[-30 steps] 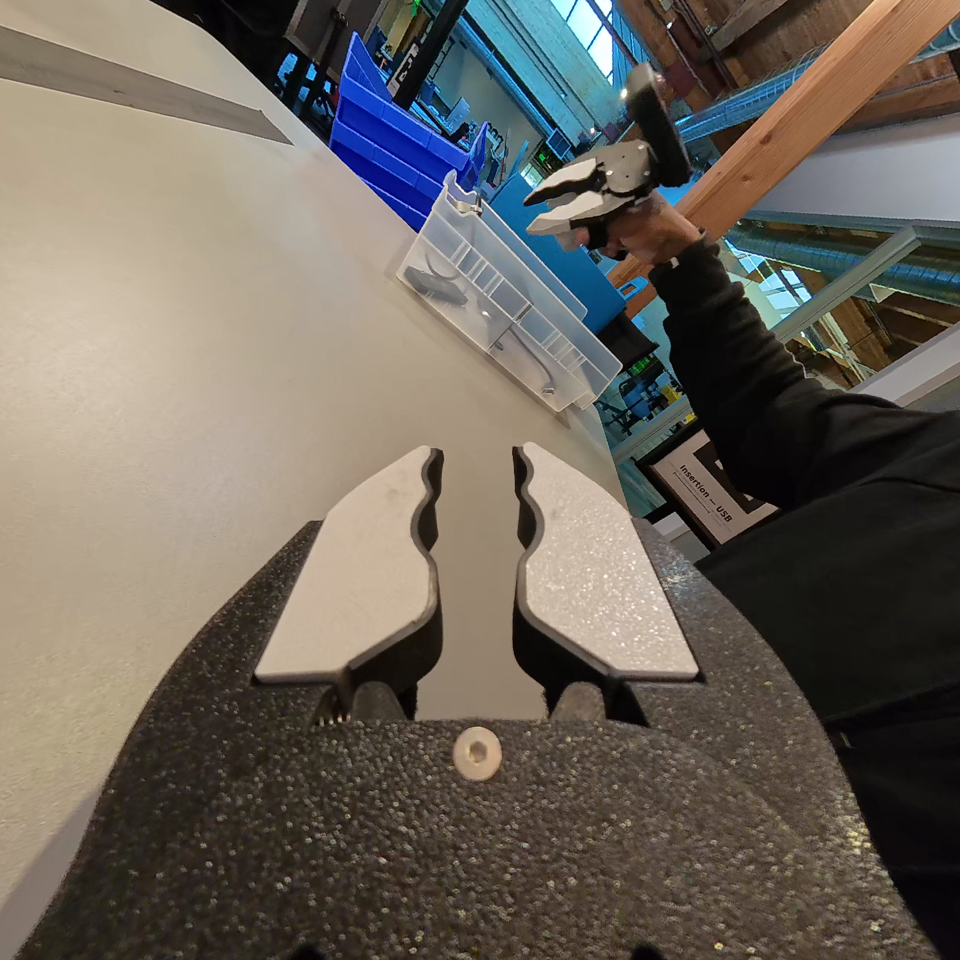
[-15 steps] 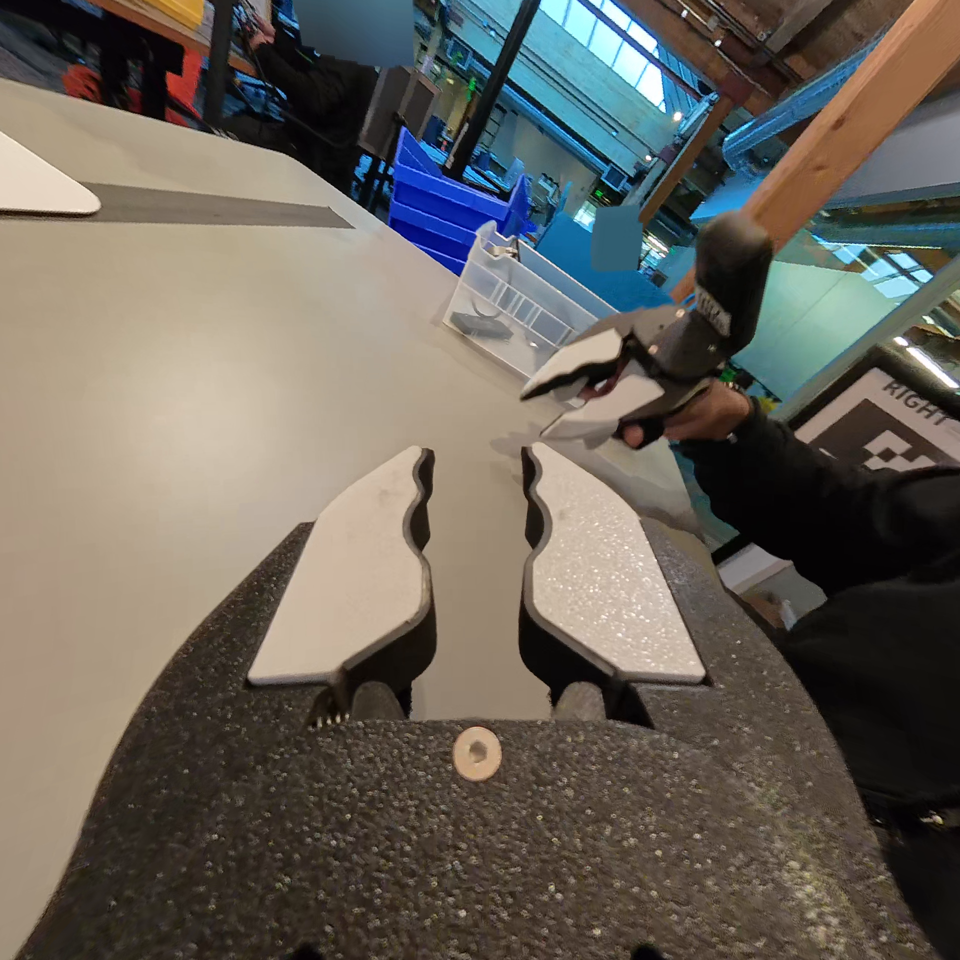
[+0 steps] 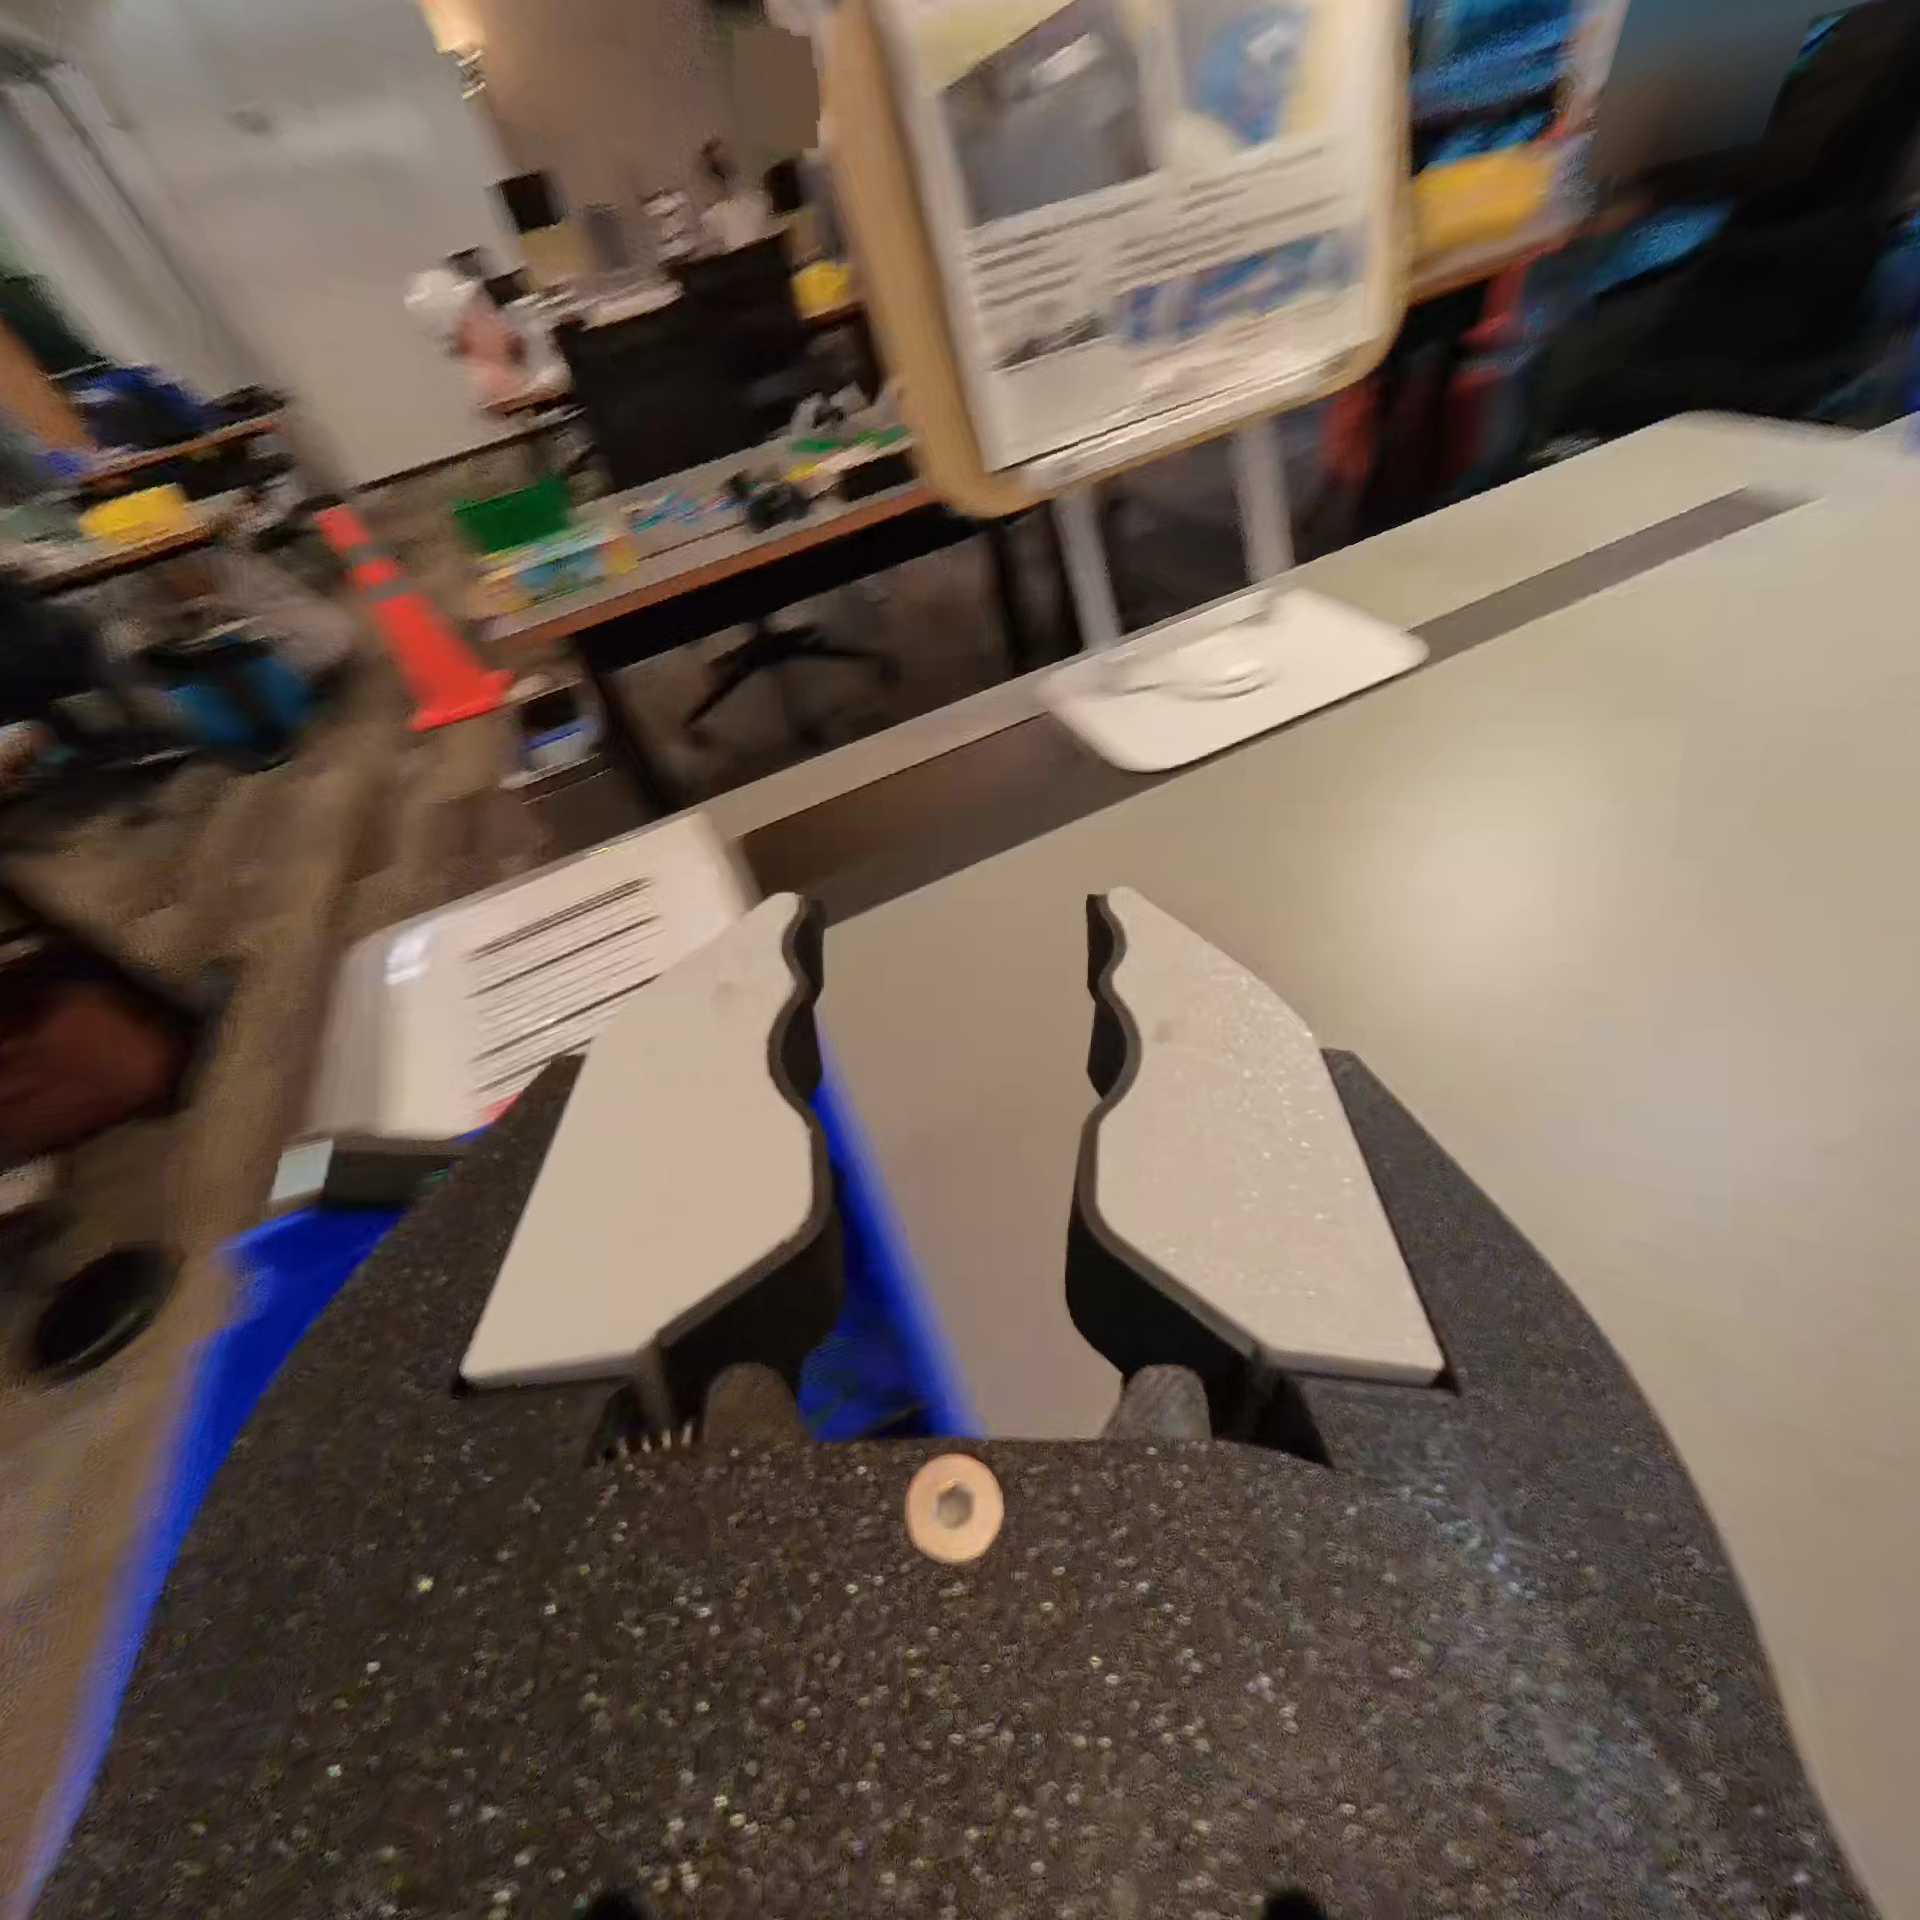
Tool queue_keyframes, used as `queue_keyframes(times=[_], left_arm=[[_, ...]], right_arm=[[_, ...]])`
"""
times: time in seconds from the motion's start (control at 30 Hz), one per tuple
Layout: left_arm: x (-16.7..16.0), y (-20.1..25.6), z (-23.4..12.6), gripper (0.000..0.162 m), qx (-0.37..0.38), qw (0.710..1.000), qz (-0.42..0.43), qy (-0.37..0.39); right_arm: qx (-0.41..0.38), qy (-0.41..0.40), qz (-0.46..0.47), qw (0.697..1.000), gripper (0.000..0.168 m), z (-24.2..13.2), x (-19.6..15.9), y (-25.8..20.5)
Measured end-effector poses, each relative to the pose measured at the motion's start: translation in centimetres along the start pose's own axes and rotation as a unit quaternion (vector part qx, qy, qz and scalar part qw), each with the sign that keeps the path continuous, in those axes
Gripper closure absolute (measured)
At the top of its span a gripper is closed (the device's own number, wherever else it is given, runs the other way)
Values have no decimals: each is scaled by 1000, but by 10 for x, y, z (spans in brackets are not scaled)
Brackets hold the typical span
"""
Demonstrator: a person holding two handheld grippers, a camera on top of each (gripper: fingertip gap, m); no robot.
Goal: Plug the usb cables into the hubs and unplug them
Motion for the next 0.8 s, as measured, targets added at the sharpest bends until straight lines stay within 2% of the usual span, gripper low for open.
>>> queue_keyframes(times=[0.07, 0.17, 0.27, 0.37, 0.43, 0.6, 0.8], left_arm=[[-5, -52, 4, 112, 42, 998, -19, -53], [-32, -119, 21, 108, 96, 979, -117, -136], [-65, -155, 36, 108, 113, 954, -195, -198], [-83, -165, 49, 107, 77, 931, -294, -202], [-91, -171, 54, 107, 76, 918, -331, -205], [-108, -176, 67, 105, 75, 892, -371, -247], [-107, -175, 79, 114, 66, 882, -369, -285]], right_arm=[[5, 0, -3, 1000, 137, 0, 0, -1], [10, 1, -12, 1000, 137, 0, 0, -4], [12, 2, -19, 1000, 137, 0, 0, -5], [13, 2, -23, 1000, 137, 0, 0, -6], [15, 2, -23, 1000, 137, 0, 0, -6], [23, 1, -21, 1000, 137, 0, 0, -6], [20, 2, -28, 999, 138, 0, 1, -7]])
Point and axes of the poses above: each gripper's, where its closed fingertips meet, z out along the fingers, x out of its top, y = z × x across the jaws, the point moved 5 cm from there along -z, back along the fingers, and after that the axes turned 4 degrees about x, right-handed, at the moved point
